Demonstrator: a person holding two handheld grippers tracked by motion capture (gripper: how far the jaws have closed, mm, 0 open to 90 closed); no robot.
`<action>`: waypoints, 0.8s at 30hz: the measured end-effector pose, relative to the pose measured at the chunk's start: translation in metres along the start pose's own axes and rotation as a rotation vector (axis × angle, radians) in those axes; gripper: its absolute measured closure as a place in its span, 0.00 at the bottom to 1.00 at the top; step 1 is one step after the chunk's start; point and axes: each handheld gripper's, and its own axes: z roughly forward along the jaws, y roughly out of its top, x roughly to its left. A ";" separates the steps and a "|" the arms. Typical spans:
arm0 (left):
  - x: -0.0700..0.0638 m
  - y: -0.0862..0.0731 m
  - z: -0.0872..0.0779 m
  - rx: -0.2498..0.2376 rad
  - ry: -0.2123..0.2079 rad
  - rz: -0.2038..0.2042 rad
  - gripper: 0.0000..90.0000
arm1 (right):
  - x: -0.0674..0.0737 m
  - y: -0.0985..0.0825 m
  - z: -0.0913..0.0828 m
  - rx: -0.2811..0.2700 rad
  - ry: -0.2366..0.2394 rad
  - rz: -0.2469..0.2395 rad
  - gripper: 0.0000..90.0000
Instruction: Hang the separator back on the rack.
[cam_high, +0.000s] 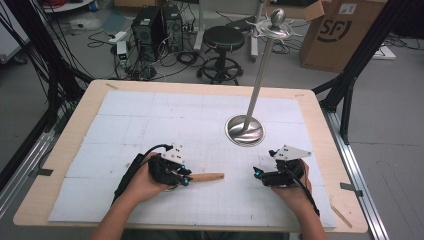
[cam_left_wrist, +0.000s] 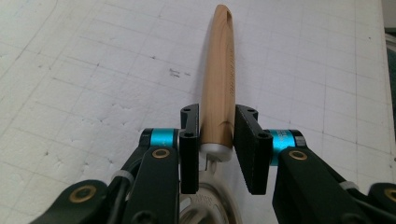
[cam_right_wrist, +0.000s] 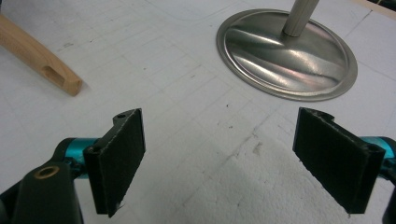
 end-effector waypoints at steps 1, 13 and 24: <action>0.000 0.000 0.000 0.001 0.002 0.001 0.80 | 0.000 0.000 0.000 -0.001 0.001 -0.004 0.17; -0.002 0.001 0.001 0.035 0.039 0.013 0.79 | 0.000 0.000 0.001 0.000 0.002 -0.002 0.17; -0.007 0.005 0.000 0.065 0.047 0.039 0.79 | -0.001 0.000 0.000 -0.001 0.002 -0.002 0.17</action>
